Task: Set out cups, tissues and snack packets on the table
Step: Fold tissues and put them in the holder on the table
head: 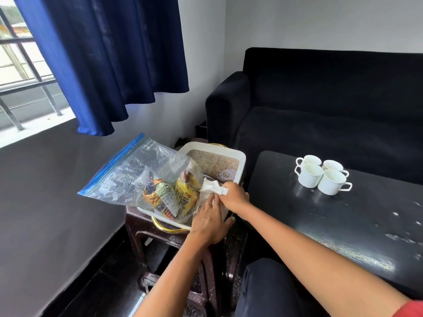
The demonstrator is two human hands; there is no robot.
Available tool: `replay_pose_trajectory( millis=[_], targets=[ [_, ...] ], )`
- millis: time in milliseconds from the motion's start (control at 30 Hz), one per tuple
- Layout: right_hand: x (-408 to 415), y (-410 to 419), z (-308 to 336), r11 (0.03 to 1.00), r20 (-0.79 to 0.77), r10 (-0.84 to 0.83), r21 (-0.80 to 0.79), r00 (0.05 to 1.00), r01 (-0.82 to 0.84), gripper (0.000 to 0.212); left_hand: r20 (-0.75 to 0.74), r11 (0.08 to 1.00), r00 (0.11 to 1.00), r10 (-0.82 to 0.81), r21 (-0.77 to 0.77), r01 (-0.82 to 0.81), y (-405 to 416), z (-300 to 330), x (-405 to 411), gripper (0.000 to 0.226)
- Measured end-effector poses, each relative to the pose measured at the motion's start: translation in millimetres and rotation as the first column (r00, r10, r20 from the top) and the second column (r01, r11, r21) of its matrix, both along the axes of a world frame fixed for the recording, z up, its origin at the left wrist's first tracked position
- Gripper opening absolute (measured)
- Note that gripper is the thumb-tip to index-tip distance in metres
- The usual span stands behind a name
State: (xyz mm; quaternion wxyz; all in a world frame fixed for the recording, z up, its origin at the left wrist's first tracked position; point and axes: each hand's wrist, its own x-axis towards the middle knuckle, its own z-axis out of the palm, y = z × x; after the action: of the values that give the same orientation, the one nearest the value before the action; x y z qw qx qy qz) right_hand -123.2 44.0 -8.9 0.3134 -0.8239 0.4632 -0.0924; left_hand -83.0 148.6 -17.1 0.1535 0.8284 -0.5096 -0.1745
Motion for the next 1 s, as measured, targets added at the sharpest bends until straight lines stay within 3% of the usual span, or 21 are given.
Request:
replay_pose_trajectory(
  millis=[67, 167, 267, 400, 467, 533, 600, 700, 800, 900, 1000],
  targets=[
    [-6, -2, 3, 0.991, 0.164, -0.086, 0.115, 0.983, 0.067, 0.010, -0.030, 0.993, 0.999, 0.020, -0.113, -0.023, -2, 2, 0, 0.076],
    [-16, -2, 7, 0.924, 0.382, -0.271, 0.360, 0.883, 0.128, 0.010, -0.060, 0.956, 0.997, 0.040, -0.287, -0.056, -4, 6, -1, 0.064],
    [-30, -3, 13, 0.830, 0.469, -0.425, 0.543, 0.774, 0.127, 0.010, -0.133, 0.879, 0.986, 0.097, -0.453, -0.148, -6, 11, -4, 0.060],
    [-52, -4, 16, 0.634, 0.508, -0.609, 0.773, 0.609, -0.011, 0.012, -0.347, 0.685, 0.897, 0.274, -0.585, -0.435, -10, 20, -7, 0.054],
    [-62, -2, 16, 0.562, 0.511, -0.661, 0.822, 0.550, -0.088, 0.017, -0.549, 0.598, 0.785, 0.289, -0.537, -0.596, -12, 25, -8, 0.053],
    [-71, 0, 15, 0.511, 0.512, -0.690, 0.845, 0.512, -0.157, 0.024, -0.773, 0.566, 0.601, 0.205, -0.407, -0.717, -13, 29, -9, 0.055],
    [-77, 3, 15, 0.473, 0.514, -0.702, 0.854, 0.494, -0.217, 0.026, -0.911, 0.606, 0.386, 0.144, -0.227, -0.762, -13, 30, -8, 0.053],
    [-82, 8, 16, 0.437, 0.516, -0.690, 0.856, 0.507, -0.277, 0.031, -0.986, 0.757, 0.131, 0.106, -0.006, -0.653, -9, 31, -3, 0.044],
    [-84, 12, 17, 0.450, 0.536, -0.620, 0.841, 0.573, -0.300, 0.031, -0.999, 0.852, 0.022, 0.050, 0.031, -0.523, -5, 30, -1, 0.030],
    [-87, 15, 17, 0.511, 0.553, -0.511, 0.811, 0.658, -0.284, 0.035, -0.998, 0.846, -0.051, 0.023, 0.047, -0.531, -6, 28, -4, 0.024],
    [-87, 19, 18, 0.622, 0.547, -0.452, 0.760, 0.705, -0.190, 0.052, -0.998, 0.826, -0.056, 0.022, 0.050, -0.561, -8, 28, -5, 0.019]
  ],
)
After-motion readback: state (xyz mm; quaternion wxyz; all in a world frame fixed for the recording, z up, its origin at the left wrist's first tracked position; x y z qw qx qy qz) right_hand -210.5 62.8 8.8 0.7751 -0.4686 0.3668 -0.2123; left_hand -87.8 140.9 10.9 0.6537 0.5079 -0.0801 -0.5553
